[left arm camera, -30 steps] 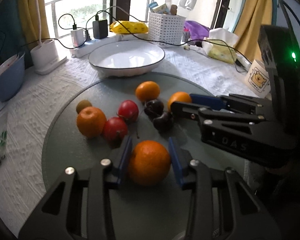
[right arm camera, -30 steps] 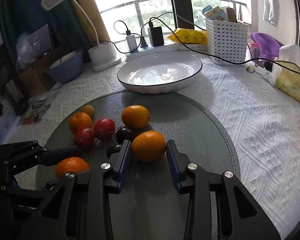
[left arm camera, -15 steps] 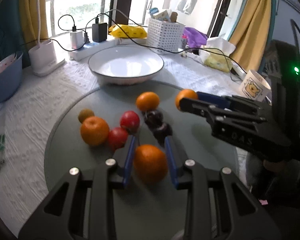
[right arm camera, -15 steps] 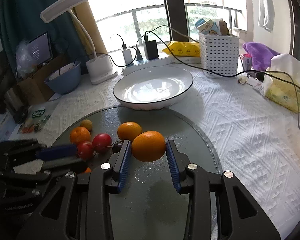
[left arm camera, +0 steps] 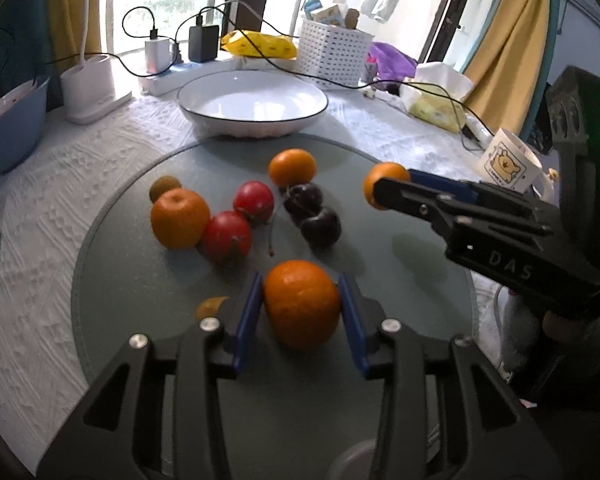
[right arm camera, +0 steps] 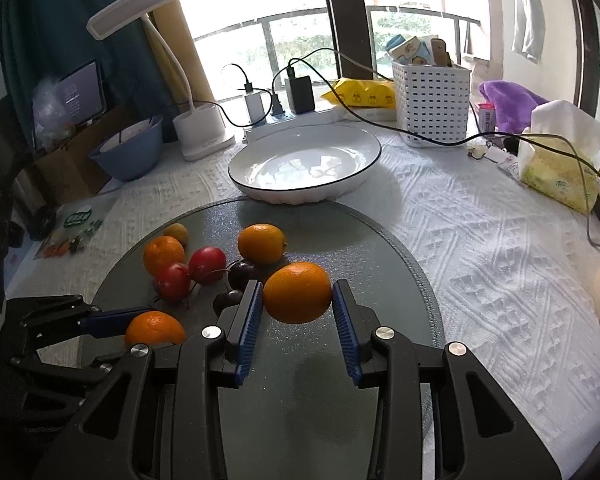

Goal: Organize fruits
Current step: 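Lift both held oranges and carry them toward the white plate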

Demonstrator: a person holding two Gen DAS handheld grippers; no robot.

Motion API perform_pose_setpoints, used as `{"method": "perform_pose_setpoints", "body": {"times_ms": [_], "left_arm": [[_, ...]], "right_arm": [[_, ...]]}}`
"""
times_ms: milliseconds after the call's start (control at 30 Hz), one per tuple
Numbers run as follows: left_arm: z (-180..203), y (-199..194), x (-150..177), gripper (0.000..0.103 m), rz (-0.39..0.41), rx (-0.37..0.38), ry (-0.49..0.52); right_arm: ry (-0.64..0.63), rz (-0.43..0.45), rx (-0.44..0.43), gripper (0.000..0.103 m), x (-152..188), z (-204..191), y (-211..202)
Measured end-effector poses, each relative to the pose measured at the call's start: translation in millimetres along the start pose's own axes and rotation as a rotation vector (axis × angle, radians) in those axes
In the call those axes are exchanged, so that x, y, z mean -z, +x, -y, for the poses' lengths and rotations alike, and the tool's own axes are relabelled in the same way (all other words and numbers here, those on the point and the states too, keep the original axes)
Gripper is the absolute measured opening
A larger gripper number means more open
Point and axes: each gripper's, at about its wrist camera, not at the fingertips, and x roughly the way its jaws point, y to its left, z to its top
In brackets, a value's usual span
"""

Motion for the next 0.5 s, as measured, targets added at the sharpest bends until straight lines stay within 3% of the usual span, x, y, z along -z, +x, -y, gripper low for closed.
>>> {"method": "perform_pose_setpoints", "body": {"times_ms": [233, 500], "left_arm": [[-1.3, -6.7, -7.8, 0.039, 0.018, 0.011, 0.013], [-11.6, -11.1, -40.3, 0.039, 0.081, -0.017, 0.013]], "right_arm": [[-0.006, 0.020, 0.002, 0.038, -5.5, -0.4, -3.9], [-0.017, 0.048, 0.002, 0.038, -23.6, 3.6, -0.8]]}}
